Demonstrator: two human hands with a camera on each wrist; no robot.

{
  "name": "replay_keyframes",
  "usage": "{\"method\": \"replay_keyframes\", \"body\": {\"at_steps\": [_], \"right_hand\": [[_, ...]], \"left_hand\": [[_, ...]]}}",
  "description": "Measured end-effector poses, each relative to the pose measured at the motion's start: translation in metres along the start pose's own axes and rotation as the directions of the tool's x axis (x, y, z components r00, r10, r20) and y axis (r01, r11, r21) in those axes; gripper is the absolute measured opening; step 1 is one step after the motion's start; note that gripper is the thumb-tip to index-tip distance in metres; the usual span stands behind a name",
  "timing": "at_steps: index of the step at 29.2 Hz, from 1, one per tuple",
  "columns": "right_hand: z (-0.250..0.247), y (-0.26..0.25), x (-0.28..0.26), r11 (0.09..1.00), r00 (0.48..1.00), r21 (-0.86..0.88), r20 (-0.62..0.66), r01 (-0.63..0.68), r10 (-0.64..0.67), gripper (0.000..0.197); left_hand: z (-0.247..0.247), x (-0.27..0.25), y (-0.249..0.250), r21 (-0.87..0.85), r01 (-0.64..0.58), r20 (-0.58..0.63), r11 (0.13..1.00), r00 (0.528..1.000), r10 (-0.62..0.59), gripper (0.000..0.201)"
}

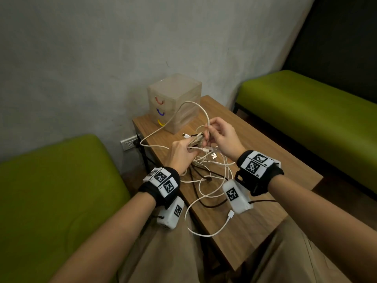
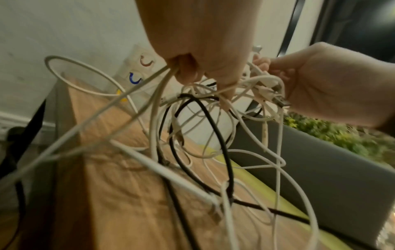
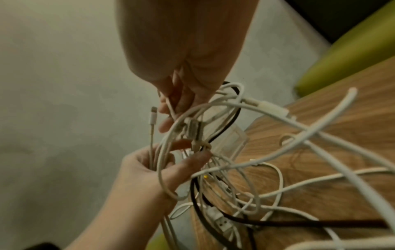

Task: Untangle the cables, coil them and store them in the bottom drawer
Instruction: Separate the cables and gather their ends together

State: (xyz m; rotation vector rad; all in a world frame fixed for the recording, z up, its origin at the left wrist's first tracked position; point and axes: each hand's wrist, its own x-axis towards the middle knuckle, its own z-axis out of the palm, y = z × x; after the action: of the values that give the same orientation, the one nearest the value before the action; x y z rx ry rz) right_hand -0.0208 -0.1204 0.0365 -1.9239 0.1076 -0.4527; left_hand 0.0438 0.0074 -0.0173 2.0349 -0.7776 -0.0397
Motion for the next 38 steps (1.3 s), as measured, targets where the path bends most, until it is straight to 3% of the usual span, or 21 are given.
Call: {"method": "replay_keyframes", "body": {"at_steps": [2, 7, 9, 12, 15, 18, 20, 23, 27, 30, 32, 34, 36, 38], "right_hand": [[-0.002, 0.000, 0.002, 0.999, 1.000, 0.037, -0.007, -0.011, 0.011, 0.010], [-0.012, 0.001, -0.002, 0.937, 0.984, -0.347, -0.156, 0.026, -0.085, 0.015], [-0.021, 0.000, 0.001, 0.903, 0.991, -0.428, -0.126, -0.021, -0.037, 0.017], [-0.025, -0.002, 0.002, 0.819, 0.997, -0.572, 0.018, -0.046, 0.069, 0.014], [-0.022, 0.002, 0.002, 0.904, 0.989, -0.403, -0.059, -0.145, 0.133, 0.011], [-0.024, 0.002, 0.003, 0.951, 0.986, -0.265, -0.079, -0.162, 0.146, 0.020], [-0.023, -0.001, 0.003, 0.952, 0.993, -0.280, -0.032, -0.121, 0.117, 0.024], [-0.016, -0.001, 0.003, 0.986, 0.994, -0.126, -0.013, -0.106, 0.105, 0.014], [-0.012, -0.006, 0.004, 0.994, 0.997, 0.075, 0.024, -0.081, 0.079, 0.007], [-0.015, -0.020, 0.005, 0.970, 0.998, 0.242, -0.049, -0.034, 0.047, 0.009], [-0.025, -0.029, 0.009, 0.982, 0.993, 0.191, -0.117, 0.008, 0.014, 0.011], [-0.036, -0.033, 0.016, 0.998, 0.987, 0.016, -0.151, 0.055, -0.052, 0.015], [-0.038, -0.036, 0.020, 0.991, 0.981, -0.087, -0.157, 0.098, -0.111, 0.022], [-0.029, -0.039, 0.021, 0.988, 0.969, -0.053, -0.195, 0.142, -0.150, 0.030]], "left_hand": [[0.002, 0.006, 0.004, 0.024, 0.029, -0.039, 0.999, 0.999, -0.028, 0.021], [-0.002, 0.015, -0.011, 0.042, 0.071, -0.071, 0.997, 0.995, -0.068, 0.018], [-0.006, 0.014, -0.020, 0.009, 0.100, -0.082, 0.995, 0.992, -0.099, 0.016], [-0.006, 0.012, -0.008, -0.073, 0.113, -0.105, 0.991, 0.987, -0.120, 0.019], [-0.003, 0.018, 0.007, -0.211, 0.164, -0.075, 0.964, 0.980, -0.183, 0.030], [0.002, 0.012, 0.010, -0.216, 0.109, -0.065, 0.970, 0.990, -0.125, 0.058], [0.008, 0.003, 0.012, -0.239, 0.086, -0.106, 0.967, 0.988, -0.114, 0.053], [0.014, 0.000, 0.011, -0.125, 0.089, -0.085, 0.988, 0.991, -0.100, 0.029], [0.014, 0.007, 0.007, -0.107, 0.166, -0.021, 0.980, 0.985, -0.170, 0.036], [0.010, 0.013, -0.001, -0.024, 0.241, 0.041, 0.970, 0.970, -0.239, 0.038], [0.005, 0.015, -0.014, 0.051, 0.269, 0.039, 0.962, 0.962, -0.271, 0.032], [0.000, 0.012, -0.019, 0.053, 0.301, 0.023, 0.952, 0.953, -0.303, 0.033], [0.000, 0.011, -0.016, 0.037, 0.250, 0.057, 0.968, 0.966, -0.252, 0.032], [0.000, 0.011, -0.007, 0.001, 0.158, 0.117, 0.987, 0.981, -0.157, 0.029]]}}
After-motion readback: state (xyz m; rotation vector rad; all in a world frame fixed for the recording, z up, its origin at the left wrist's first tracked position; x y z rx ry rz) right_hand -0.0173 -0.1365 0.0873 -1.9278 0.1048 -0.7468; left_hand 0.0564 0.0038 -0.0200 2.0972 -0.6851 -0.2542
